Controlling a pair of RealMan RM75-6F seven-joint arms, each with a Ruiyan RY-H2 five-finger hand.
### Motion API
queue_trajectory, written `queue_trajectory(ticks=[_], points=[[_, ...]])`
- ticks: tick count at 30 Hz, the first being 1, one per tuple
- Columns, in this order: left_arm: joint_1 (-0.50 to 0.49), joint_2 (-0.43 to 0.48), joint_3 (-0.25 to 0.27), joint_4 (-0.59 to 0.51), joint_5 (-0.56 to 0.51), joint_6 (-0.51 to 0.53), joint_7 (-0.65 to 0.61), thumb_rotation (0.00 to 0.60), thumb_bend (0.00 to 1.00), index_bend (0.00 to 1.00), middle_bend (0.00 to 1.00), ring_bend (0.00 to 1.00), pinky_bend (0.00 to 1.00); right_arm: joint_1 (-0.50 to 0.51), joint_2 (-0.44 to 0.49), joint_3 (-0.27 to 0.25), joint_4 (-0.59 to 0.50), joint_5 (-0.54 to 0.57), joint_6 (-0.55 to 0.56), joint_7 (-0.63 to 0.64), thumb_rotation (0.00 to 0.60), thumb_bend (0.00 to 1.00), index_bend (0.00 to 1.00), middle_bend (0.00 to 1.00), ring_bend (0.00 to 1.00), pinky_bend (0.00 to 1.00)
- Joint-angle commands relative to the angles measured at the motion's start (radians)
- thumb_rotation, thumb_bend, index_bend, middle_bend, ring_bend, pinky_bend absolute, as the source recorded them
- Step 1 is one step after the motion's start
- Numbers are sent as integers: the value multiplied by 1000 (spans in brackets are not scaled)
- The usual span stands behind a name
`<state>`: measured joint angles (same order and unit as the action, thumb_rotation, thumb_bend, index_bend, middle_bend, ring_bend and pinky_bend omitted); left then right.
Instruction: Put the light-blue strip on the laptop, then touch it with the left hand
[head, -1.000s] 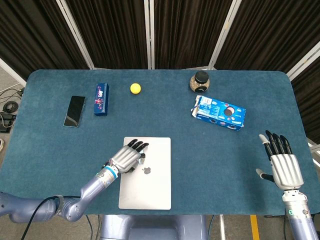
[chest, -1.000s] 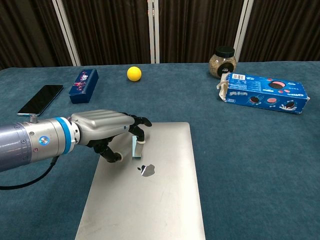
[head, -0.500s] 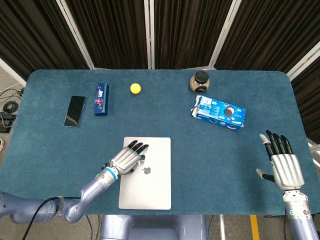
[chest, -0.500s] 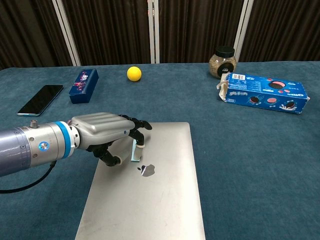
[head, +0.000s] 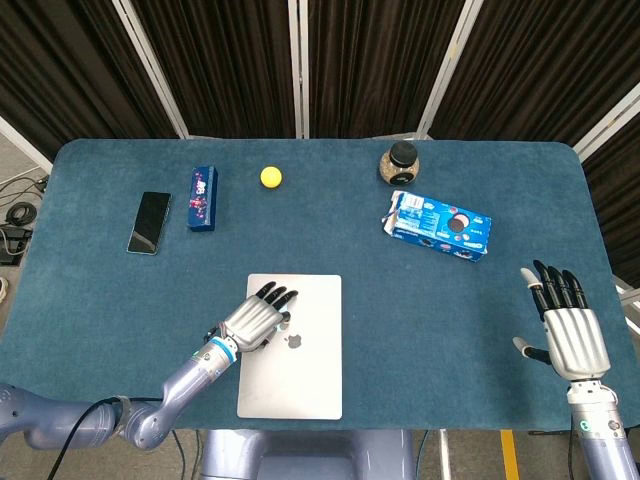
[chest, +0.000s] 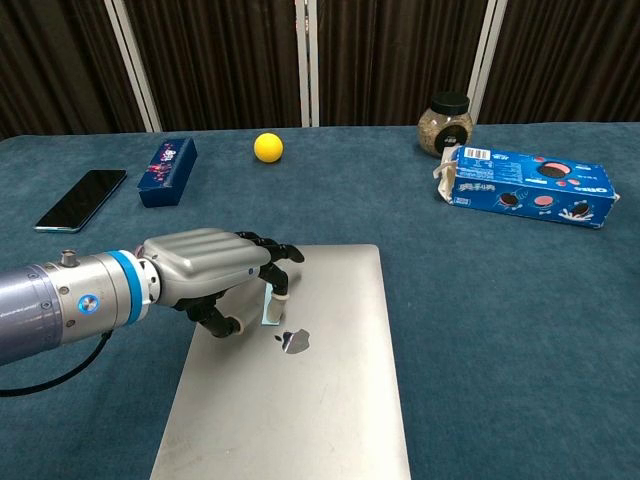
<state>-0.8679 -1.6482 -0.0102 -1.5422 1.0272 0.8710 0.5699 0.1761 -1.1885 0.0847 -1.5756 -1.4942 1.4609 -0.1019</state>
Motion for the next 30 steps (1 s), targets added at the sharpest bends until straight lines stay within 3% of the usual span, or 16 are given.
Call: queue_trajectory(ticks=[1,11,30], points=[[4,3,-3,-8,9,11,-2,600,704,424,0,0,0,-1,1,1,-1,-1,1,2,600,0,0,0,0,0],[18,31,3,-51,41,39,5,600,704,424,0,0,0,-5,5,2,-5,-5,4,6,600,0,0,0,0,0],[26,17,3,-22,22,13,-8,600,705,425,0,0,0,-9,9,7,-7,-6,3,13,600,0,0,0,0,0]])
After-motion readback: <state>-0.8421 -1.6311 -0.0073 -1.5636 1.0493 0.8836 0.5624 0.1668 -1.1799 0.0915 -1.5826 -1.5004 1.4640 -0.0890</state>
